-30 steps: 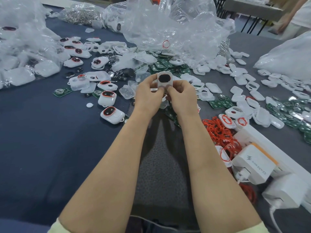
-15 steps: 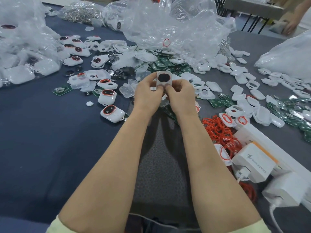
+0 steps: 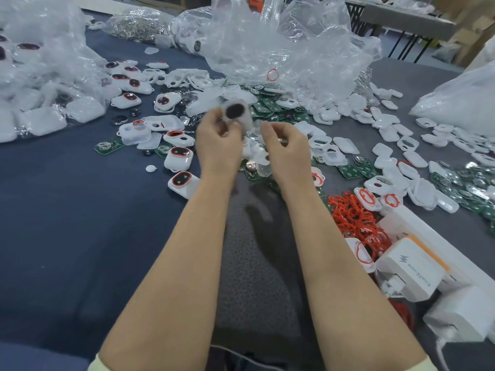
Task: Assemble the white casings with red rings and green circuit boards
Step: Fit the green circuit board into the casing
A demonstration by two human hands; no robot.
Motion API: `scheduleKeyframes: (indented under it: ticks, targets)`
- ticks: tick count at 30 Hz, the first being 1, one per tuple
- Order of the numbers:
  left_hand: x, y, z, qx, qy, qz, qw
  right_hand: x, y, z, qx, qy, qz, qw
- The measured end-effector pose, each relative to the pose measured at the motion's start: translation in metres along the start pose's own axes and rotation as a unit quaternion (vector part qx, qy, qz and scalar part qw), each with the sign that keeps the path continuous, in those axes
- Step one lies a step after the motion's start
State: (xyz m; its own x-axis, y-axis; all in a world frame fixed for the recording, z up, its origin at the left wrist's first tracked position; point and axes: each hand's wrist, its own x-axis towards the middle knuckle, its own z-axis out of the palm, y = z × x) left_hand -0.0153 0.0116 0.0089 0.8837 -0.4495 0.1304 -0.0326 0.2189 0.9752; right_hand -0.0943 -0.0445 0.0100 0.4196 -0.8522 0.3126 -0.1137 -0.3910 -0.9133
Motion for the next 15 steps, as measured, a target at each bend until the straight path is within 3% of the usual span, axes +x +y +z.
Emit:
scheduleKeyframes:
  ticks: [3, 7, 12, 15]
  targets:
    - [0.011, 0.007, -0.015, -0.061, 0.137, 0.005, 0.989, -0.004, -0.003, 0.018, -0.149, -0.053, -0.107, 0.982]
    - [0.013, 0.011, -0.02, -0.115, 0.195, 0.021, 0.974, -0.011, -0.001, 0.052, -0.379, -0.178, -0.172, 0.892]
    - [0.014, 0.01, -0.018, -0.19, 0.2, 0.008, 0.961, -0.012, -0.004, 0.062, -0.376, -0.116, -0.176, 0.902]
    - [0.014, 0.009, -0.014, -0.231, 0.19, -0.015, 0.954, -0.005, -0.008, 0.05, -0.31, -0.073, -0.15, 0.936]
